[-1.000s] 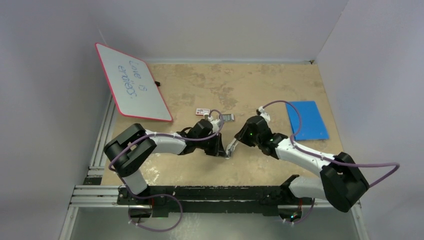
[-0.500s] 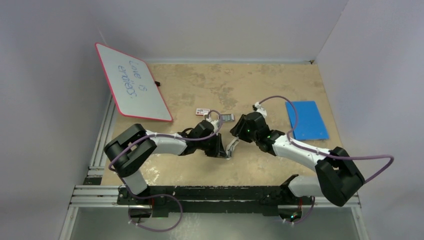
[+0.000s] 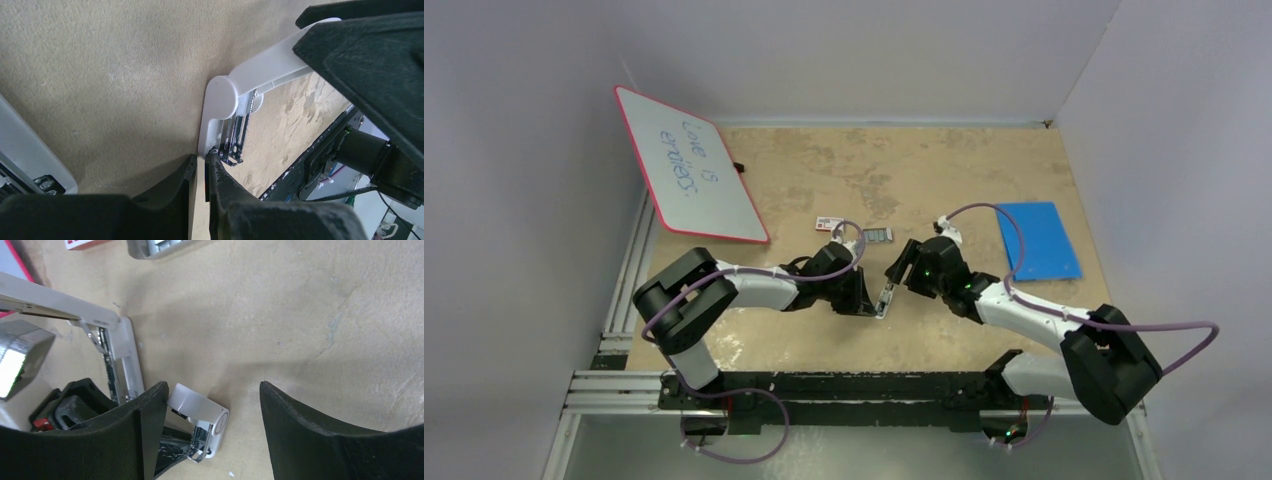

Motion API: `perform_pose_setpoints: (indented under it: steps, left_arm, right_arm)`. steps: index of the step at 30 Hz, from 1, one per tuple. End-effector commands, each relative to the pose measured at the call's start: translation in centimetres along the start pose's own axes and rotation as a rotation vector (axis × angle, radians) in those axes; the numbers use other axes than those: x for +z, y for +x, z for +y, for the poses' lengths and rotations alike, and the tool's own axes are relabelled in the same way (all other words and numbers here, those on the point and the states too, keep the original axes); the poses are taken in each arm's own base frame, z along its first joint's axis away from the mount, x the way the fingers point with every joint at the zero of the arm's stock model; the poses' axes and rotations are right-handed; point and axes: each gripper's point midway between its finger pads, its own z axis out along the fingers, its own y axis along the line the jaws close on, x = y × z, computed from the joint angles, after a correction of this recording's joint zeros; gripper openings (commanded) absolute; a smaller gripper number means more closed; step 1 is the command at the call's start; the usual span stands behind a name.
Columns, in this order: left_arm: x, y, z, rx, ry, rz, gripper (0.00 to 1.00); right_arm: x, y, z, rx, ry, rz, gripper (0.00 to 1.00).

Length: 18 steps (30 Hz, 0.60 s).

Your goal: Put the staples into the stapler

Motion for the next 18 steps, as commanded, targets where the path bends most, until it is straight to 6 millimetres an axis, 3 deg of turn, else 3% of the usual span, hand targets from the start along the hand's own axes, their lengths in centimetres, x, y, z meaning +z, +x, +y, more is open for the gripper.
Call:
perform_pose_setpoints:
  steps: [1, 10, 15, 18]
  left_arm:
    - [0.3, 0.5, 1.3, -0.016, -0.067, 0.017, 0.13]
    - [-1.3, -0.7, -0.2, 0.004, -0.055, -0.028, 0.22]
    - [-2.8, -1.8, 0.3, 0.008, -0.128, -0.088, 0.24]
    - [-4.7, -3.1, -0.9, 0.04, -0.118, -0.144, 0.26]
  right_arm:
    - [-0.1, -0.3, 0.4, -0.008, -0.022, -0.017, 0.69]
    - [-1.4, -0.7, 1.4, -0.034, -0.058, -0.025, 0.72]
    - [-1.5, -0.6, 0.9, -0.016, 0.048, -0.071, 0.71]
    - [-1.9, 0.1, 0.5, -0.005, 0.146, -0.107, 0.71]
